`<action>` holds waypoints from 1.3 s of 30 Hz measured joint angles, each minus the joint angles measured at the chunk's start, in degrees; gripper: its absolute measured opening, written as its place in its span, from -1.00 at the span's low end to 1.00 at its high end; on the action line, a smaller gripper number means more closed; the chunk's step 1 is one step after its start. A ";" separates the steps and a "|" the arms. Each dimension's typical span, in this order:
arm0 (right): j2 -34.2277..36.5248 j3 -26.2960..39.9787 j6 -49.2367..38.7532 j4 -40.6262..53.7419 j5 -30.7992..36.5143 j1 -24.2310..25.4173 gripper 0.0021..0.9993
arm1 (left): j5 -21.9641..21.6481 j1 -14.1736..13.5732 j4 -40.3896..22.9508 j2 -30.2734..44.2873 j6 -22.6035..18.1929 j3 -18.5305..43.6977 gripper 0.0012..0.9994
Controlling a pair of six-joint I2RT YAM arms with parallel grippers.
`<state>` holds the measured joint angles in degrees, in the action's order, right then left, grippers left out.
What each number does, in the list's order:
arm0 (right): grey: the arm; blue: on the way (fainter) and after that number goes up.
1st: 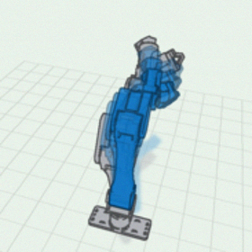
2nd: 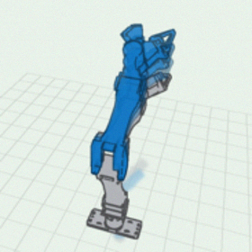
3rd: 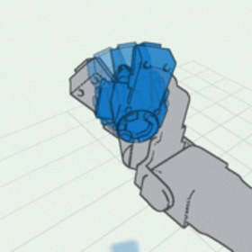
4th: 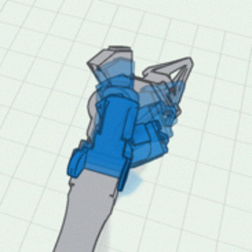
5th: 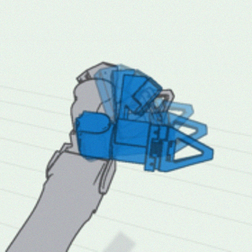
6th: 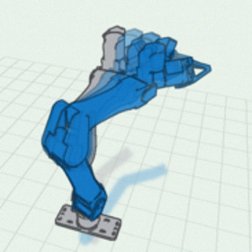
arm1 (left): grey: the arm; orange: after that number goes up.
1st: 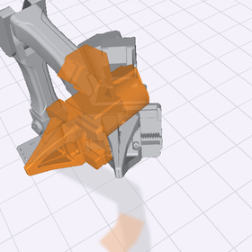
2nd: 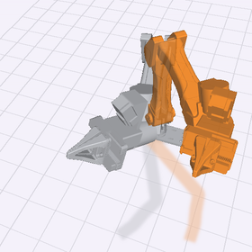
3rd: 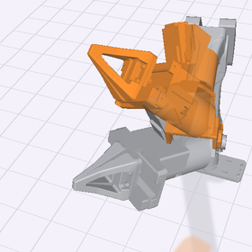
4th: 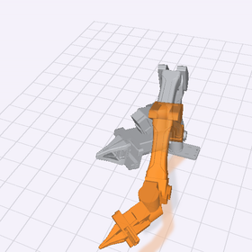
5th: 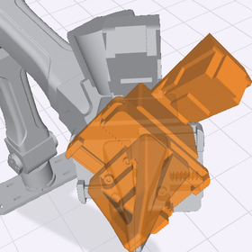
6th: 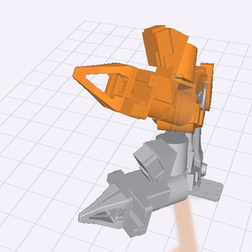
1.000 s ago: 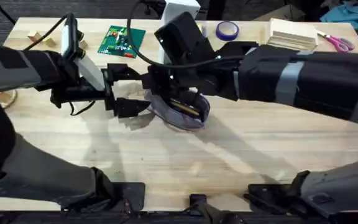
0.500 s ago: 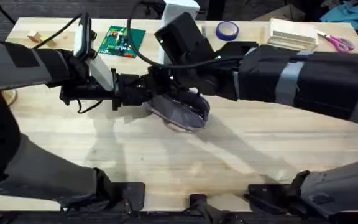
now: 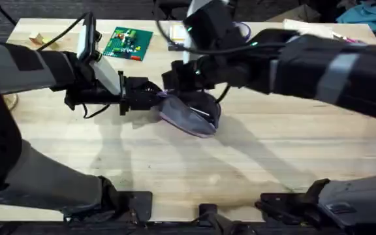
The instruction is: Unzip the bag, pick up the pens from the table one at a time and place them inside, then zip the bag closed.
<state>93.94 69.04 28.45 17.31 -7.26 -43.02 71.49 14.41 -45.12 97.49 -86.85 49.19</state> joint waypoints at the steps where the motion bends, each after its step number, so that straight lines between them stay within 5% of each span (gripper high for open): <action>1: -0.72 0.00 -0.21 1.02 -0.32 0.53 -0.94 | 0.28 -0.03 -0.02 0.00 0.00 0.00 -0.92; 18: -4.32 0.26 -9.37 21.33 -0.74 9.93 -0.94 | -0.58 -0.02 -0.17 0.00 0.00 0.00 -0.92; 39: -4.62 0.26 -11.19 28.10 -0.27 29.78 -0.94 | -0.35 -0.33 -4.41 0.00 0.02 0.00 -0.92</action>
<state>89.32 69.30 17.26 45.41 -7.53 -13.24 71.14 14.09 -49.53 97.49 -86.83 49.19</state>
